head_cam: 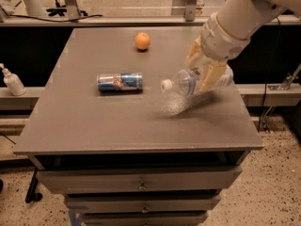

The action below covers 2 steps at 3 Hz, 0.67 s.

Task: Place blue plastic bottle upright

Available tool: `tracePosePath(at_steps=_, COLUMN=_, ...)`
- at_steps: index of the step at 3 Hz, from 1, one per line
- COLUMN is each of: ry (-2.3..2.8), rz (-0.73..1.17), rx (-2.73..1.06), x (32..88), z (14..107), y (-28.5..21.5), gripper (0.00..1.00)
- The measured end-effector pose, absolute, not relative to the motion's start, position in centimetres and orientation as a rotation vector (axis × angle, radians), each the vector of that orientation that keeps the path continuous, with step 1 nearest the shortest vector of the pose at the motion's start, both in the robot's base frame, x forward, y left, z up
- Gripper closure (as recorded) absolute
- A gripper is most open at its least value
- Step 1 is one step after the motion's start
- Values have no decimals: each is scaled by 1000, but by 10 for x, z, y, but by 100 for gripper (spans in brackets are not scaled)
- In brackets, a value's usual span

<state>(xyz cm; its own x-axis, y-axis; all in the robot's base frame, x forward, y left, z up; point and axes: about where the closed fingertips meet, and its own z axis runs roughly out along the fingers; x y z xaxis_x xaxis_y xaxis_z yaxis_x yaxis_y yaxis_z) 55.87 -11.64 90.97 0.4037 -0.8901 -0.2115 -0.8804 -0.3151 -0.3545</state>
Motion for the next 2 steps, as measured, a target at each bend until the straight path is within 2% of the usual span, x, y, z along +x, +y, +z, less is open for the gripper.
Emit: tracePosePath(at_steps=2, ry=1647, rz=288, rx=-1696, x=567, z=962, y=-93, gripper=100)
